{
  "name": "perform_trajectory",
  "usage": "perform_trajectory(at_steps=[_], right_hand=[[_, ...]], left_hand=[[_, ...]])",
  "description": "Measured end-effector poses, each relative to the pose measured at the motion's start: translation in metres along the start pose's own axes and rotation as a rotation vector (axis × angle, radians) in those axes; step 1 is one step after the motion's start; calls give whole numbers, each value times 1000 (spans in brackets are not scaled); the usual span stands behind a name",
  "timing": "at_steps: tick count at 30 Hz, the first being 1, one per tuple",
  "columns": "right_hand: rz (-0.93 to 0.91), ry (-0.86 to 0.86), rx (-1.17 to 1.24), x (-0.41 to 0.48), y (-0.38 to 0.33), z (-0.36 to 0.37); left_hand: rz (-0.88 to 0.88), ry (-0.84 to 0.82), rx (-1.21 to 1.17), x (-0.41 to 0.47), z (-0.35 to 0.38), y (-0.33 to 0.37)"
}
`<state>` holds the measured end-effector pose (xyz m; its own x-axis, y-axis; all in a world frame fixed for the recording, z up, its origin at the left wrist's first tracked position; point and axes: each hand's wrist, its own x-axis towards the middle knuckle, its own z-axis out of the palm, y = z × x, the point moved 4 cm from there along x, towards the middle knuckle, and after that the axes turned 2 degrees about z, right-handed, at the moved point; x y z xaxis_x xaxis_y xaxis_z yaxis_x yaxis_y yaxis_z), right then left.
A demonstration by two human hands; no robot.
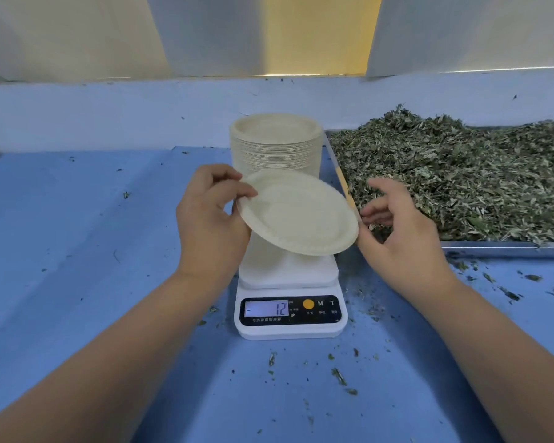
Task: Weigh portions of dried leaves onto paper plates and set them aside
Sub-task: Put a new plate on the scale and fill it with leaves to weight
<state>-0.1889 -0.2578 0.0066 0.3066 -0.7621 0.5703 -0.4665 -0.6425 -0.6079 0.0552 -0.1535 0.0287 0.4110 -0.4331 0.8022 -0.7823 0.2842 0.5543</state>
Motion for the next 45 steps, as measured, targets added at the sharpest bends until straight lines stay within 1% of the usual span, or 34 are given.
perform_trajectory(at_steps=[3, 6, 11, 13, 17, 19, 22, 25, 28, 31, 33, 36, 40, 43, 45], right_hand=[[-61, -54, 2, -4, -6, 5], [-68, -67, -7, -6, -8, 6], [-154, -90, -114, -7, -13, 5], [-175, -89, -162, -8, -14, 5], [-201, -112, -221, -10, -16, 6], [-209, -117, -233, -10, -16, 7], [-170, -95, -194, -9, -15, 4], [-126, -67, -165, -7, -12, 1], [-80, -42, -125, -8, -7, -2], [-16, -27, -142, -8, -1, -3], [-24, -3, -212, -6, 1, -4], [-11, -18, -341, -3, 5, -5], [149, -55, -596, 0, 17, -11], [280, -153, -767, -1, 30, -15], [316, -203, -833, -1, 36, -16]], left_hand=[[-85, -57, -1, -13, -2, -11], [-180, -111, -75, -18, -2, -19], [-406, -155, -206, -18, -4, -42], [-470, -167, -233, -21, -5, -49], [-517, -147, -287, -22, -6, -54], [-523, -168, -279, -23, -4, -56], [-583, -155, -298, -25, -4, -63], [-695, -97, -392, -27, -4, -72], [-781, -83, -471, -31, -1, -75], [-805, -73, -479, -31, 0, -75], [-808, -63, -469, -30, 0, -75], [-814, -39, -470, -30, -2, -74], [-805, -60, -474, -29, -2, -71], [-778, -114, -429, -30, 0, -68], [-777, -125, -408, -30, 0, -66]])
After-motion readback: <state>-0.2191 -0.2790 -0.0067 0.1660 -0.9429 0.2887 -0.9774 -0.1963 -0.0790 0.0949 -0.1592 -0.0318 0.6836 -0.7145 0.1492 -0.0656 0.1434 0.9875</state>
